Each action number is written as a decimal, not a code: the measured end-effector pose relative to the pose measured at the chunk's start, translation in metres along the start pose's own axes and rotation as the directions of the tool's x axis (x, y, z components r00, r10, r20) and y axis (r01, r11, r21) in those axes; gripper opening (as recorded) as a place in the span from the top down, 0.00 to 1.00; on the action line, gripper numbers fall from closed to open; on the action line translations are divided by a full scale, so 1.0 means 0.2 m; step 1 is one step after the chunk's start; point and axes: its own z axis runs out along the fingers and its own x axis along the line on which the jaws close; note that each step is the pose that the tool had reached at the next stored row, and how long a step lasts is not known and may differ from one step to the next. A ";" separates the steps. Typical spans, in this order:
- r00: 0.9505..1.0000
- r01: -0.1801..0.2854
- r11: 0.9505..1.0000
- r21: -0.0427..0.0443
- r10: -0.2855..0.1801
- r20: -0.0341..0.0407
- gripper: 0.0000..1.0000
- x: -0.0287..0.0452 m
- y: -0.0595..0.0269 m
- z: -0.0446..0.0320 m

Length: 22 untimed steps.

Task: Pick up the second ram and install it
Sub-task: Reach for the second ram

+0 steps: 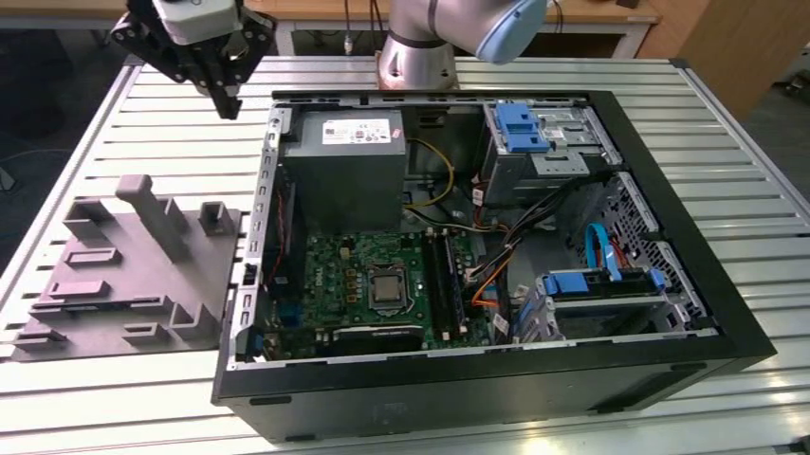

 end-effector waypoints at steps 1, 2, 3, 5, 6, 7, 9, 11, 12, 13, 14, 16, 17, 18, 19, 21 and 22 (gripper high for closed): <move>1.000 0.000 1.000 0.000 0.000 0.000 0.90 0.016 -0.001 0.000; 1.000 0.000 1.000 0.000 0.000 0.000 0.90 0.033 -0.002 0.001; 1.000 0.000 1.000 0.000 0.000 0.000 0.90 0.050 -0.004 0.001; 1.000 0.000 1.000 0.000 0.000 0.001 0.90 0.084 -0.006 0.002; 1.000 0.000 1.000 0.000 0.000 0.001 0.90 0.100 -0.007 0.002; 1.000 0.000 1.000 0.000 0.000 0.001 0.90 0.116 -0.008 0.003; 1.000 0.000 1.000 0.000 0.000 0.001 0.90 0.148 -0.011 0.003; 1.000 0.000 1.000 0.000 0.000 0.001 0.90 0.179 -0.013 0.004; 1.000 0.000 1.000 0.000 0.000 0.001 0.90 0.193 -0.014 0.004; 1.000 0.000 1.000 0.000 0.000 0.001 0.90 0.208 -0.015 0.004; 1.000 0.000 1.000 0.000 0.000 0.001 0.90 0.222 -0.016 0.005; 1.000 0.000 1.000 0.000 0.000 0.001 0.90 0.248 -0.018 0.005; 1.000 0.000 1.000 0.000 0.000 0.001 0.90 0.262 -0.019 0.005; 1.000 0.000 1.000 0.000 0.000 0.001 0.90 0.275 -0.020 0.006; 1.000 0.000 1.000 0.000 0.000 0.001 0.90 0.287 -0.021 0.006; 1.000 0.000 1.000 0.000 0.000 0.001 0.90 0.312 -0.022 0.006; 1.000 0.000 1.000 0.000 0.000 0.001 0.90 0.324 -0.023 0.006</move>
